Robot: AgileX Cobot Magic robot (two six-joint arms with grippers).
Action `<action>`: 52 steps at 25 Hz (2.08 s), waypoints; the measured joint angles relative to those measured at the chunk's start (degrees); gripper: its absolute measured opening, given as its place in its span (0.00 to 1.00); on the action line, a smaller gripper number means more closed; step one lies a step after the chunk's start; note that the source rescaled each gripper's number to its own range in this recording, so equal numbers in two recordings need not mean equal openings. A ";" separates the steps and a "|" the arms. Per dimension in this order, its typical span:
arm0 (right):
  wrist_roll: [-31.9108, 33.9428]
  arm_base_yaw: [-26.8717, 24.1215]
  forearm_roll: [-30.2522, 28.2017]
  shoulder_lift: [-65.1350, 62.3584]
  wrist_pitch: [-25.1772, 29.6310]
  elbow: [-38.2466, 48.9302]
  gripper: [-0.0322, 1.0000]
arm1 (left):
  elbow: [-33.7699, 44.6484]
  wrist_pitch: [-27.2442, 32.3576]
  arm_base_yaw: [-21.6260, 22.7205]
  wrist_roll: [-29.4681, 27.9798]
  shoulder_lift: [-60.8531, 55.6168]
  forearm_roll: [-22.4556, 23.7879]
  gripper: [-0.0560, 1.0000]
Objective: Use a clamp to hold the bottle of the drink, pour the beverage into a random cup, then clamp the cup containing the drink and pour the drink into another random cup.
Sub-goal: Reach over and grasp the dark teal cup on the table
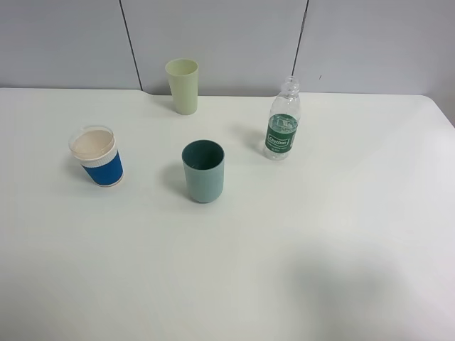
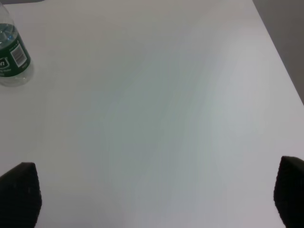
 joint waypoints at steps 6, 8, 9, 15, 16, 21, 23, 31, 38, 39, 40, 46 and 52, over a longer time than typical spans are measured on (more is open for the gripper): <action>0.00 0.00 0.00 0.00 0.00 0.00 1.00 | -0.95 -2.20 -0.08 0.80 8.98 -0.11 1.00; 0.00 0.00 0.00 0.00 0.00 0.00 1.00 | -0.95 -2.20 -1.96 1.38 11.97 -0.23 1.00; 0.00 0.00 0.00 0.00 0.00 0.00 1.00 | -0.95 -2.26 -3.51 1.50 13.55 -0.28 1.00; 0.00 0.00 0.00 0.00 0.00 0.00 1.00 | -0.95 -2.69 -12.46 2.81 23.30 -0.40 1.00; 0.00 0.00 0.00 0.00 0.00 0.00 1.00 | -0.95 -2.92 -13.95 3.26 25.08 -0.40 1.00; 0.00 0.00 0.00 0.00 0.00 0.00 1.00 | -0.95 -6.55 -20.75 5.23 33.46 -0.46 1.00; 0.00 0.00 0.00 0.00 0.00 0.00 1.00 | -0.80 -11.19 -23.23 5.86 36.30 -0.46 1.00; 0.00 0.00 0.00 0.00 0.00 0.00 1.00 | 3.76 -28.25 -30.95 5.33 49.88 -1.05 1.00; 0.00 0.00 0.00 0.00 0.00 0.00 1.00 | 4.35 -42.66 -32.65 5.16 63.04 -5.90 1.00; 0.00 0.00 0.00 0.00 0.00 0.00 1.00 | 4.35 -44.07 -32.65 5.16 64.76 -5.90 1.00; 0.00 0.00 0.00 0.00 0.00 0.00 1.00 | 4.35 -45.69 -32.65 5.16 66.08 -6.35 1.00; 0.00 0.00 0.00 0.00 0.00 0.00 1.00 | 4.35 -53.12 -32.65 5.16 71.98 -6.76 1.00; 0.00 0.00 0.00 0.00 0.00 0.00 1.00 | 4.35 -59.01 -32.65 5.16 76.59 -6.78 1.00</action>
